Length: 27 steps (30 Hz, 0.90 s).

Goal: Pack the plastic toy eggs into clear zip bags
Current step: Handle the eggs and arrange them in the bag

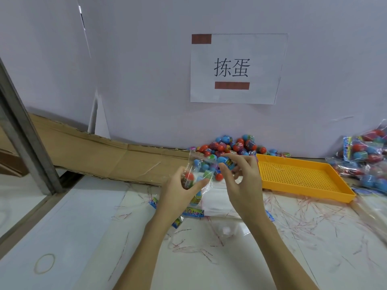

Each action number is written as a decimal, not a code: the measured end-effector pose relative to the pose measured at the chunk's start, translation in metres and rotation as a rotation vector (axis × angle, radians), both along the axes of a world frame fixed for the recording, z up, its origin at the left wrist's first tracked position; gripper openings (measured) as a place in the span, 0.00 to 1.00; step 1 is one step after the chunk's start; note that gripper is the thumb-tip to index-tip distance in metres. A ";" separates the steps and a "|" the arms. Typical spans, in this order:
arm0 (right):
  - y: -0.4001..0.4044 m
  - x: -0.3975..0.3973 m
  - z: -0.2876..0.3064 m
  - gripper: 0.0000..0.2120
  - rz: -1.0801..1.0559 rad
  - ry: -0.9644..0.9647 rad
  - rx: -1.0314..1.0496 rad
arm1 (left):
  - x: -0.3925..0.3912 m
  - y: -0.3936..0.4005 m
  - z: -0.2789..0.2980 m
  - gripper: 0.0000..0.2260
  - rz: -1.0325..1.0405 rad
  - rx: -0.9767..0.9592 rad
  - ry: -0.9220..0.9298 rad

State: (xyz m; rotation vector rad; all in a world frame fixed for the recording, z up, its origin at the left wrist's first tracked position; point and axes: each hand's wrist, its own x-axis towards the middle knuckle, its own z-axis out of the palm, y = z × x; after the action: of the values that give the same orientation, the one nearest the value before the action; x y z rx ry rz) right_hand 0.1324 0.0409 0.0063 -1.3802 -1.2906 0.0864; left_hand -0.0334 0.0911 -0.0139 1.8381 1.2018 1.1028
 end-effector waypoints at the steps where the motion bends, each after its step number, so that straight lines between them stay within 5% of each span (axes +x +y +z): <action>1: -0.001 -0.002 0.003 0.13 0.021 0.020 0.011 | 0.000 0.001 -0.001 0.22 0.004 -0.001 0.024; 7: -0.006 -0.009 0.011 0.10 0.315 0.146 0.019 | 0.002 0.003 -0.006 0.25 0.000 0.052 0.075; 13: -0.005 -0.012 0.006 0.19 0.249 0.101 0.024 | 0.003 0.000 -0.006 0.23 -0.022 0.169 0.079; 27: -0.008 -0.011 0.008 0.18 0.240 -0.047 0.063 | 0.001 -0.002 -0.002 0.24 -0.012 0.218 0.153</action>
State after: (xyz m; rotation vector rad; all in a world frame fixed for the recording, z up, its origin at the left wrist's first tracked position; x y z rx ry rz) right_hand 0.1209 0.0333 0.0143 -1.1759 -1.4822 0.1770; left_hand -0.0322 0.0888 -0.0160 2.1254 1.1924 1.1410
